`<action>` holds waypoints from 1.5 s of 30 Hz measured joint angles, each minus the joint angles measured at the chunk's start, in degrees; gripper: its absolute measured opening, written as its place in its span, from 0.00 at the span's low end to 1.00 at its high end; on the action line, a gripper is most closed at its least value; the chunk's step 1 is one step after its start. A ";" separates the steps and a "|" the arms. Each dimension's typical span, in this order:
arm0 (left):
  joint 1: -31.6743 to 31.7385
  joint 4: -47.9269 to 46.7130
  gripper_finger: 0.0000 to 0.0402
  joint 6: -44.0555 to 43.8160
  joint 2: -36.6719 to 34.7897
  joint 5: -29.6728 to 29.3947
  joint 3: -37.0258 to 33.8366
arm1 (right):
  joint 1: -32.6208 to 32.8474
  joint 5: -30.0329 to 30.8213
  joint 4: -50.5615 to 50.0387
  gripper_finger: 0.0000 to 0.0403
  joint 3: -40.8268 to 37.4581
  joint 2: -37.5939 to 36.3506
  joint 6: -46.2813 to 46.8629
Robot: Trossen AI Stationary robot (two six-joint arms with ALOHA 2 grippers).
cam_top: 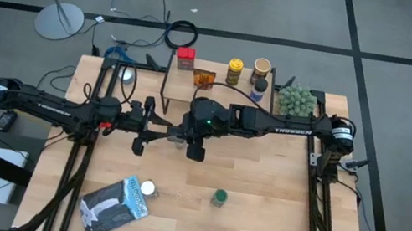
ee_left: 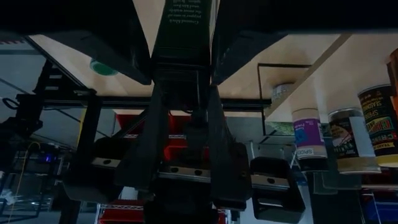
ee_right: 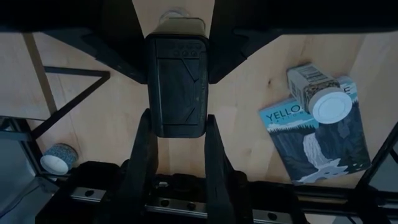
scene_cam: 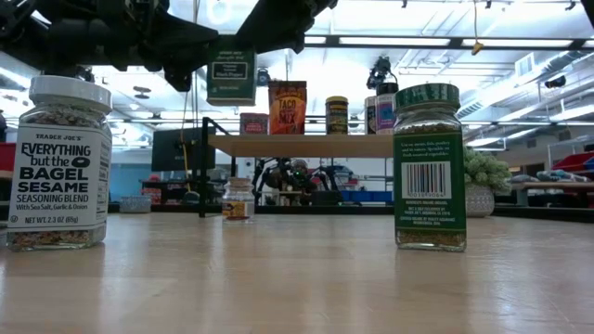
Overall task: Shelf spices
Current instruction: Put the black seasoning on the shelf
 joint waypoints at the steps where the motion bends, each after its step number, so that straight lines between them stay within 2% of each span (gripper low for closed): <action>1: 0.00 -0.05 0.42 0.00 0.00 -0.02 -0.02 | 0.00 -0.01 0.03 0.40 0.00 0.00 0.00; 22: 0.02 -0.04 0.40 0.00 0.02 -0.59 -0.06 | 0.13 1.70 0.93 0.42 0.00 0.00 0.04; 45: 0.02 -0.04 0.40 0.08 0.00 -0.98 -0.08 | 0.11 1.77 -1.18 0.66 0.00 -1.35 -2.27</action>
